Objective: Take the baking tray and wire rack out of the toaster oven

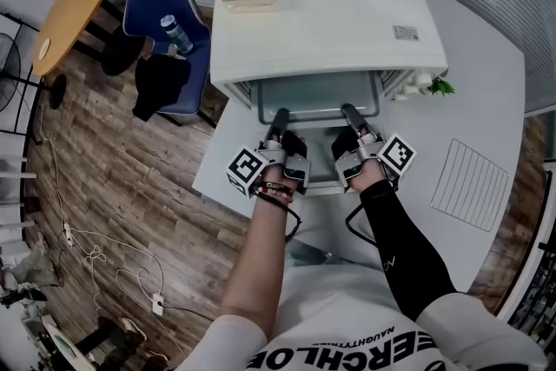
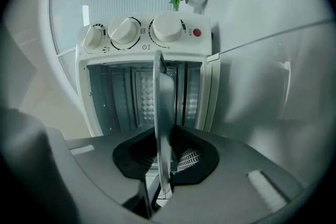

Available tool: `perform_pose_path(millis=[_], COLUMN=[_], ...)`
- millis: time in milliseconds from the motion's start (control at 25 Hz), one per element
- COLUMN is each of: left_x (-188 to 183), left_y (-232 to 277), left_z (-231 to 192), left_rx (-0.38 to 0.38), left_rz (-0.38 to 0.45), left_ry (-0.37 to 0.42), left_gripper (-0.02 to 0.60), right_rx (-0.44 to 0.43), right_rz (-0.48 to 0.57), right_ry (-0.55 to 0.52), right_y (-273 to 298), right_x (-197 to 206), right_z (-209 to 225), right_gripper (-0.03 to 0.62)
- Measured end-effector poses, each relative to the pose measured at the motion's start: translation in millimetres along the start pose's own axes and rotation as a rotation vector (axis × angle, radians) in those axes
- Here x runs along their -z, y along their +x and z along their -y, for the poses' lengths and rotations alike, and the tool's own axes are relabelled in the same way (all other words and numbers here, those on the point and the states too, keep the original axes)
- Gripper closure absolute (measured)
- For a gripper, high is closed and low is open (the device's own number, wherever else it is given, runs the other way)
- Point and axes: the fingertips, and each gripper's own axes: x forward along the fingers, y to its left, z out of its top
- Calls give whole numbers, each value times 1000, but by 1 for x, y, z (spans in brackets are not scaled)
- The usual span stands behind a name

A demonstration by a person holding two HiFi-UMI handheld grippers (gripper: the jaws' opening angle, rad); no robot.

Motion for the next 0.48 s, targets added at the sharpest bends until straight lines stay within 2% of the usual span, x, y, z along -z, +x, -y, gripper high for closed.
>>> perform_pose_path(millis=[480], left_x=[8], left_y=[-22], left_z=[0], left_rx=[0], left_rz=[23], left_ry=[-8], left_gripper=[469], right_rx=[0], right_rz=[-21], right_ry=[2], right_y=[-20], right_x=[10], right_z=[-2], right_gripper=[536])
